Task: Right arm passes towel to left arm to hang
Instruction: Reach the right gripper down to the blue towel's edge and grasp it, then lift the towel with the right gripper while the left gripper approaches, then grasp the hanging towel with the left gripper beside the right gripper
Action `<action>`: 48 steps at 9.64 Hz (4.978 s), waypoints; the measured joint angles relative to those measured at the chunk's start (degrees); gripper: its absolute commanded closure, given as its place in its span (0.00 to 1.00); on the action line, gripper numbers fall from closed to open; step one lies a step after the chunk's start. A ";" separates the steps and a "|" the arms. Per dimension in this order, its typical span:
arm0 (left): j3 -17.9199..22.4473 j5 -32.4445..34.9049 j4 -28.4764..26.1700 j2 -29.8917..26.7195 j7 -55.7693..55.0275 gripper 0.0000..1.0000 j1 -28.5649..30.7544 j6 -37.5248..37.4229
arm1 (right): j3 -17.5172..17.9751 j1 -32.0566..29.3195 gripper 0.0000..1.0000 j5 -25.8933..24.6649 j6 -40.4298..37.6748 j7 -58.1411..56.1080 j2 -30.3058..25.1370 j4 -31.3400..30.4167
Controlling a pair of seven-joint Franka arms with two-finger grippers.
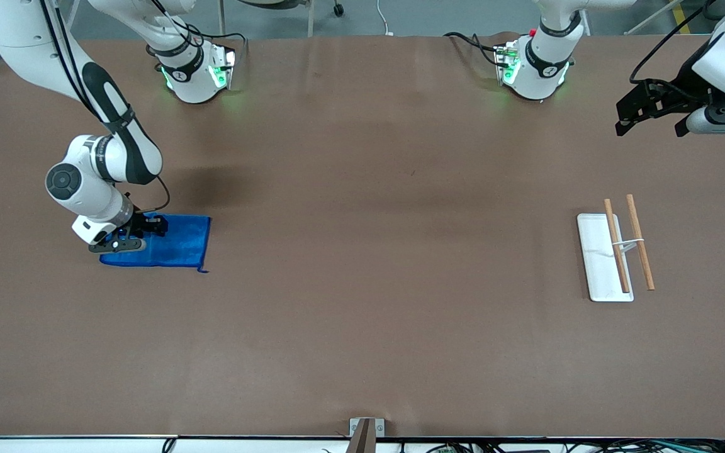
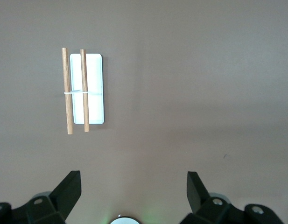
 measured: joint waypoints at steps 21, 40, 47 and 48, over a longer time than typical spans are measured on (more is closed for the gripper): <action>4.97 -29.19 -10.42 1.19 9.12 0.00 0.27 1.92 | 30.22 1.57 1.00 54.40 -40.31 -0.09 -8.71 28.32; -3.58 -90.82 -44.46 1.50 38.77 0.12 1.29 11.91 | 47.63 10.32 1.00 91.64 -13.47 -0.55 -5.78 37.58; -2.41 -91.01 -43.65 0.52 37.61 1.00 1.54 11.91 | 47.64 10.46 1.00 91.65 -12.65 -0.55 -5.73 37.74; -2.30 -91.01 -43.55 0.52 37.61 1.00 1.56 11.94 | 47.65 10.48 1.00 91.65 -12.64 -0.55 -5.73 37.75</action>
